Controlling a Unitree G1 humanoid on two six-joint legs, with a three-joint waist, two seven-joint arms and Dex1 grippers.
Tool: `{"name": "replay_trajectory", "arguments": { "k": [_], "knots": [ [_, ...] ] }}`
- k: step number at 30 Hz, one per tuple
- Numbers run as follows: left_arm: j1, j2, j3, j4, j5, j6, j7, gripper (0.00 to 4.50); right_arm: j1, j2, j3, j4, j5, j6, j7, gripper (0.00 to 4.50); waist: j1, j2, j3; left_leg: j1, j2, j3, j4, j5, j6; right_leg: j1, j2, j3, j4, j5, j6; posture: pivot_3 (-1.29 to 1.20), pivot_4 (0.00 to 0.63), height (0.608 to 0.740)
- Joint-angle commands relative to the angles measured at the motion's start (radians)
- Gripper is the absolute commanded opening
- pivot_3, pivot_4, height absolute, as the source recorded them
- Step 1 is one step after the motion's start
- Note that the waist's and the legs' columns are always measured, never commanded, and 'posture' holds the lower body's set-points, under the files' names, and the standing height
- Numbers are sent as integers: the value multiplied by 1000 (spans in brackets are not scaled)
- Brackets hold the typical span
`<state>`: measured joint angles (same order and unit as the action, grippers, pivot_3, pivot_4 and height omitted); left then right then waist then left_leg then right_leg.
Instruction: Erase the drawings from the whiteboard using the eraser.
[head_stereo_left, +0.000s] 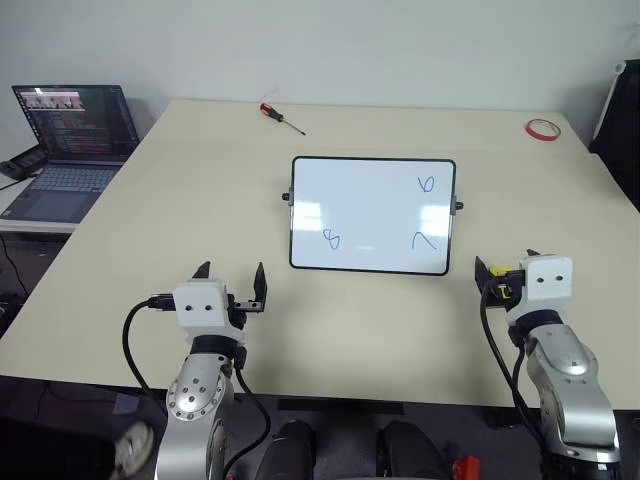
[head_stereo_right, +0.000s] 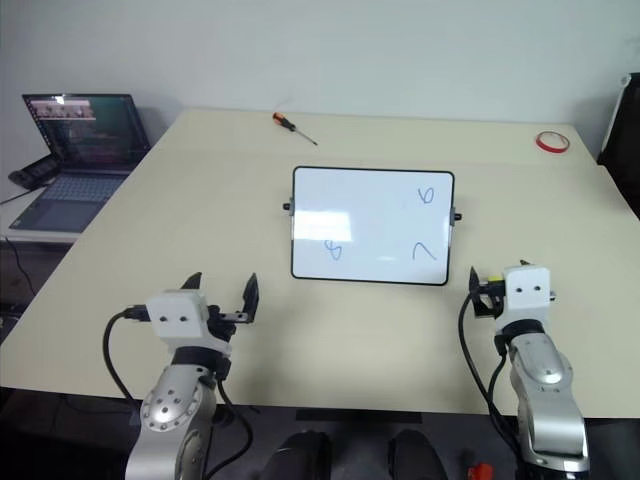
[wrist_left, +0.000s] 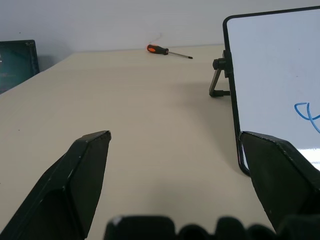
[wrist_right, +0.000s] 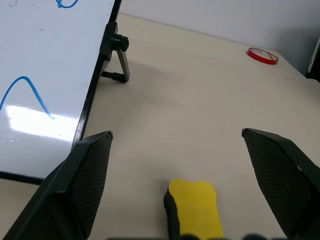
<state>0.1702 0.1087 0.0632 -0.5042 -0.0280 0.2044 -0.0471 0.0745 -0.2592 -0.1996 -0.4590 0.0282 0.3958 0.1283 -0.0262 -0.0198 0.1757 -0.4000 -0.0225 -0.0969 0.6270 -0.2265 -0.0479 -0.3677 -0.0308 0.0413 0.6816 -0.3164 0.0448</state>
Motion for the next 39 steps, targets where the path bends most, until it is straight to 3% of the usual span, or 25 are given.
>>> {"name": "replay_trajectory", "arguments": {
  "k": [1,12,22,27,39],
  "knots": [
    [-41,20,14,-22,-11,4,-19,4500,26,16,-28,-73,7,4,-23,4480,0,0,0,0,0,0,0,0,0,0,0,0,0,0,0,0,150,740],
    [-119,49,13,34,-28,1,-66,4500,125,65,-56,-156,7,0,-56,4480,-3,0,0,0,0,0,0,0,0,0,0,0,0,0,0,0,150,740],
    [-158,90,50,78,-55,19,-106,4500,108,54,-38,-167,21,29,-37,4480,-2,0,0,0,0,0,0,0,0,0,0,0,0,0,0,0,150,740],
    [-335,182,6,166,-190,61,-328,4500,71,21,-94,-174,88,92,-3,4480,2,0,0,0,0,0,1,0,0,1,1,-1,0,0,0,0,150,740],
    [-628,247,-202,311,-394,191,-794,4500,3,-12,-156,-107,175,198,12,4480,-7,1,0,0,0,1,0,0,0,0,1,0,1,0,0,0,150,740]
  ]
}}
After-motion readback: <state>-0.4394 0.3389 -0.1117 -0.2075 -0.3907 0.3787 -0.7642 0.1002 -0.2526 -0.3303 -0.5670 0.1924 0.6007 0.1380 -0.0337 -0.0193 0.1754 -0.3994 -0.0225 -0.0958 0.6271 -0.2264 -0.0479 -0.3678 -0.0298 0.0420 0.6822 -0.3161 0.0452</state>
